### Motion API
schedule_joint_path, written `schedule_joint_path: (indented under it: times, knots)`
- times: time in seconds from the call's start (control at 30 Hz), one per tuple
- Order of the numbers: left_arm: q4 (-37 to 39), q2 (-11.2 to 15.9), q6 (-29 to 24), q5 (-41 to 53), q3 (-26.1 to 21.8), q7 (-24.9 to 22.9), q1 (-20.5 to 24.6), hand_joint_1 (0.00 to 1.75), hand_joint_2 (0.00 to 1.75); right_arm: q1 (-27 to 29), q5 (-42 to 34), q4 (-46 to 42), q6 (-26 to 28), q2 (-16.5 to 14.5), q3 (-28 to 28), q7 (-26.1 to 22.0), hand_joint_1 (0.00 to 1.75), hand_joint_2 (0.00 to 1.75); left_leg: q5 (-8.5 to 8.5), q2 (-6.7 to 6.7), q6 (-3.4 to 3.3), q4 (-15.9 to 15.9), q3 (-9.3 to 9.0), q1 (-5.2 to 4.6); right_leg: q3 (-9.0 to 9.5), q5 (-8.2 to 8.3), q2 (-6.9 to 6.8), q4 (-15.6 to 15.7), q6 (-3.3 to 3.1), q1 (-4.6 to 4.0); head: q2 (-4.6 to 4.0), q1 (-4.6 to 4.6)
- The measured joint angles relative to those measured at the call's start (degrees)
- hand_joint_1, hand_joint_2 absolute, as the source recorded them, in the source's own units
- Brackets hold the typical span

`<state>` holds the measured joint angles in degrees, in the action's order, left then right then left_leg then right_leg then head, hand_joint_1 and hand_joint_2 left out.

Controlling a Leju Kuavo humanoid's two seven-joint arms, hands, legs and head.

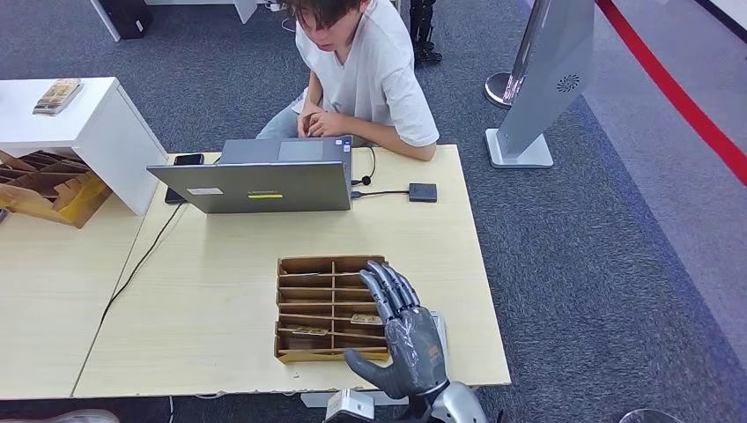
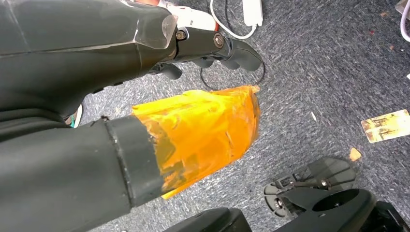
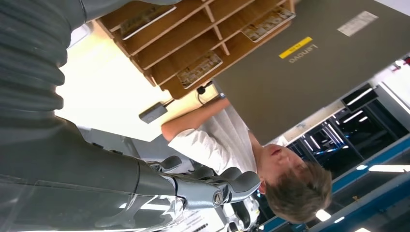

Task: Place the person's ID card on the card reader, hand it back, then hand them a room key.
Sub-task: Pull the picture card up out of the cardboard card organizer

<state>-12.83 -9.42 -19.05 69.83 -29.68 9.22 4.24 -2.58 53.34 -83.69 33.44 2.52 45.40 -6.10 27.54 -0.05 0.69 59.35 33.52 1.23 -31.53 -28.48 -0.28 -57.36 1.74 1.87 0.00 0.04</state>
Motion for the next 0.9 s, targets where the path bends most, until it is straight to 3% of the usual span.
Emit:
schedule_joint_path:
  times: [0.9]
  knots:
    - [0.00, 0.00, 0.54, 0.24, 0.00, -0.19, 0.02, 0.00, 0.00, -0.20, 8.40, 3.74, -0.27, 0.52, 0.23, 5.55, 0.00, 1.75, 0.00, 0.00, 0.00, 0.00, 0.00, 0.00, 0.00, 0.00, 0.00, 0.00, 0.00, 0.00, 0.00, 0.00]
